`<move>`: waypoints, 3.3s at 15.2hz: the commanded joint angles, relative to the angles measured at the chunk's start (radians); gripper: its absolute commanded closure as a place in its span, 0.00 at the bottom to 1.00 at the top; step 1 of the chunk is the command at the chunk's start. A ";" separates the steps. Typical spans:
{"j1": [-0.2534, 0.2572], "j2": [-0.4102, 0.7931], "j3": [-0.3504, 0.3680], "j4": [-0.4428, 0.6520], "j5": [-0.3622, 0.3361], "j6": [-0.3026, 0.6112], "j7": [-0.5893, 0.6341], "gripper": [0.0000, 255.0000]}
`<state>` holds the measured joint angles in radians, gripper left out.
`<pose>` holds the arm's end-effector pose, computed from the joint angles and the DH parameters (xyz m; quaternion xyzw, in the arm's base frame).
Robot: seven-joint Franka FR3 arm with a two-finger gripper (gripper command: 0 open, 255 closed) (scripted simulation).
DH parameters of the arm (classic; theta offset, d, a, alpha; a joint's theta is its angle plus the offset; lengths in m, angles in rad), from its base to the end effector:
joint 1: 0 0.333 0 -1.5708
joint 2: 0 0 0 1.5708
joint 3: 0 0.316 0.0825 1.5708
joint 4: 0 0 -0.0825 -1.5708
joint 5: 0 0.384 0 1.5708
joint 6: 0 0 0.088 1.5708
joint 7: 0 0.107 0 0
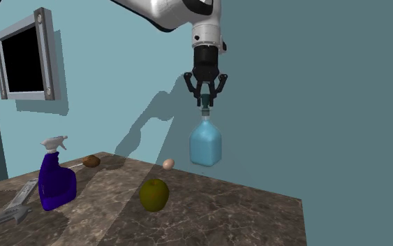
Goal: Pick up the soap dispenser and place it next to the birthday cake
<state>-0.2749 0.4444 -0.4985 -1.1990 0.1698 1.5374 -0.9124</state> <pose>0.5380 -0.3972 0.5470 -0.9956 -0.0876 0.0331 0.0083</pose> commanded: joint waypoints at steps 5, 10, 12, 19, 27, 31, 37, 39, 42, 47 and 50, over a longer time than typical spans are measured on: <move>-0.026 0.032 0.002 0.134 0.014 -0.102 0.000 1.00; -0.064 0.081 0.006 0.282 0.036 -0.200 -0.001 1.00; 0.017 -0.038 -0.003 0.107 -0.013 -0.141 0.029 1.00; 0.197 -0.351 0.026 -0.269 -0.153 -0.049 0.188 1.00; 0.296 -0.618 0.136 -0.525 -0.243 -0.043 0.399 1.00; 0.327 -0.722 0.202 -0.615 -0.255 -0.058 0.501 1.00; 0.366 -0.845 0.308 -0.710 -0.239 -0.090 0.648 1.00; 0.379 -0.878 0.343 -0.733 -0.227 -0.102 0.697 1.00; 0.399 -0.919 0.398 -0.758 -0.203 -0.120 0.769 1.00; 0.433 -0.966 0.490 -0.778 -0.153 -0.147 0.890 1.00; 0.454 -0.982 0.546 -0.777 -0.119 -0.162 0.964 1.00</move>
<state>0.1741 -0.5268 0.0338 -1.9792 0.0416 1.3889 0.0316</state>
